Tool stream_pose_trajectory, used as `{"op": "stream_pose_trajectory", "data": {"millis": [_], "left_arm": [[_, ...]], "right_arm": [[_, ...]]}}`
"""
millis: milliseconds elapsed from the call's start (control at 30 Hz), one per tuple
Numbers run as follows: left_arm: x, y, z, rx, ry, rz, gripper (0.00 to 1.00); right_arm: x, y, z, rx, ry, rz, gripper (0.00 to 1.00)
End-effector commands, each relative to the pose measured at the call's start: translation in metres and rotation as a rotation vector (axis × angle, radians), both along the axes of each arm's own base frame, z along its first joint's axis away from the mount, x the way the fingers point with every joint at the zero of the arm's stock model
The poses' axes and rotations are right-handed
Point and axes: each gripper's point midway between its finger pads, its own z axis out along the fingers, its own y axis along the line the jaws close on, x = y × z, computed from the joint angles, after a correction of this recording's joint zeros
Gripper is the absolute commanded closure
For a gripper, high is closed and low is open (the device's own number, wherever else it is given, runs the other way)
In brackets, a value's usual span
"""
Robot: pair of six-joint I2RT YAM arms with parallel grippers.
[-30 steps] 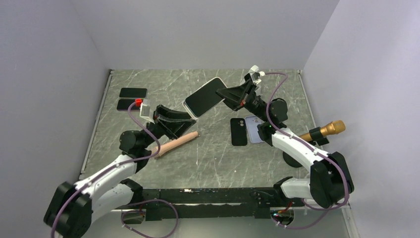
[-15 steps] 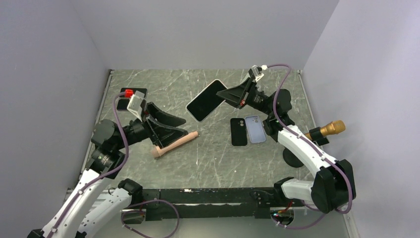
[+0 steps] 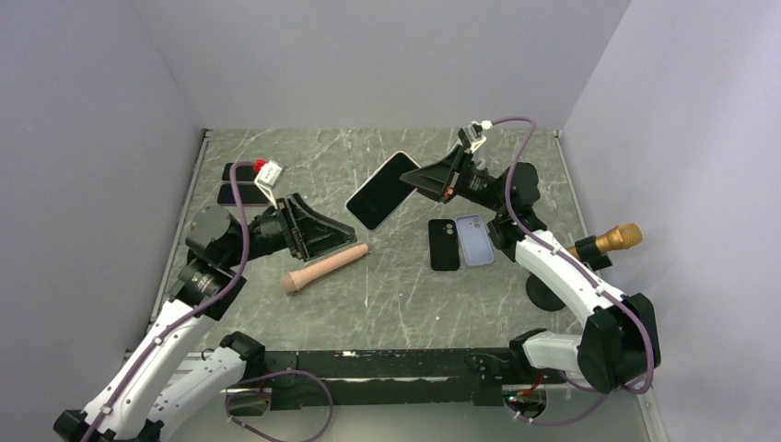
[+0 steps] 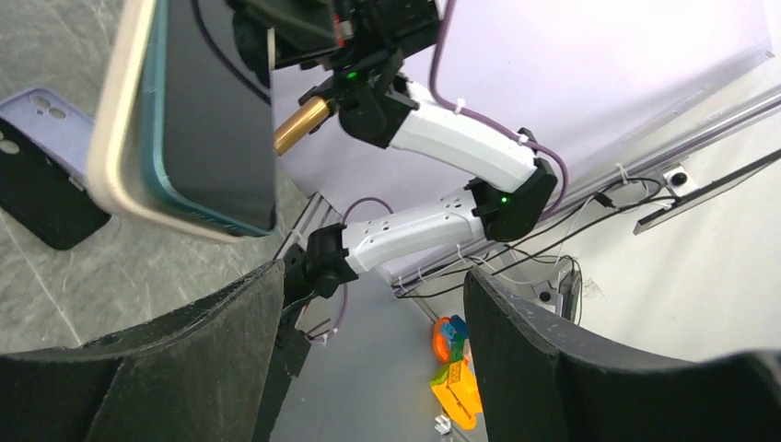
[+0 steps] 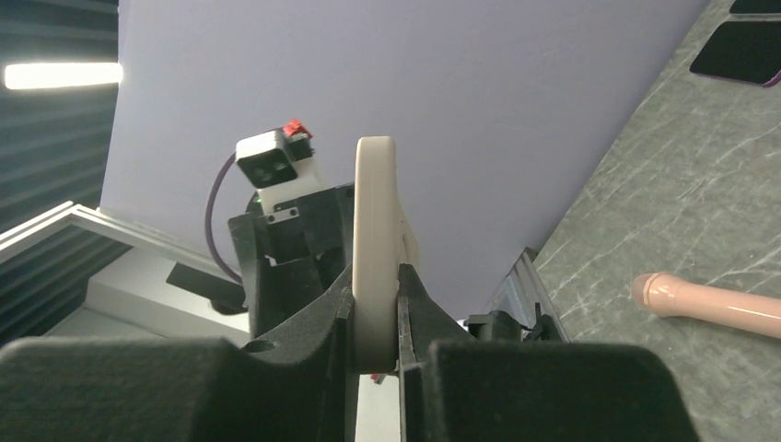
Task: Take the phone out of the phone case
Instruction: Remove the phone case from the phone.
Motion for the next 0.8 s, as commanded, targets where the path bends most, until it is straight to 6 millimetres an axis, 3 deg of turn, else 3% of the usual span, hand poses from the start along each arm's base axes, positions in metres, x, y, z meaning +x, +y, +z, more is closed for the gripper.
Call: {"op": "stream_pose_trajectory", "data": {"millis": [0, 400, 767], "left_arm": [[0.007, -0.002, 0.0, -0.055, 0.01, 0.006, 0.25], [0.014, -0.006, 0.007, -0.1, -0.006, 0.007, 0.25], [0.025, -0.007, 0.0, -0.069, 0.06, 0.043, 0.24]], "right_arm": [[-0.015, -0.004, 0.045, 0.054, -0.131, 0.012, 1.0], [-0.02, -0.003, 0.042, 0.043, -0.134, 0.016, 1.0], [-0.026, 0.0, 0.048, 0.05, -0.149, 0.035, 1.0]]}}
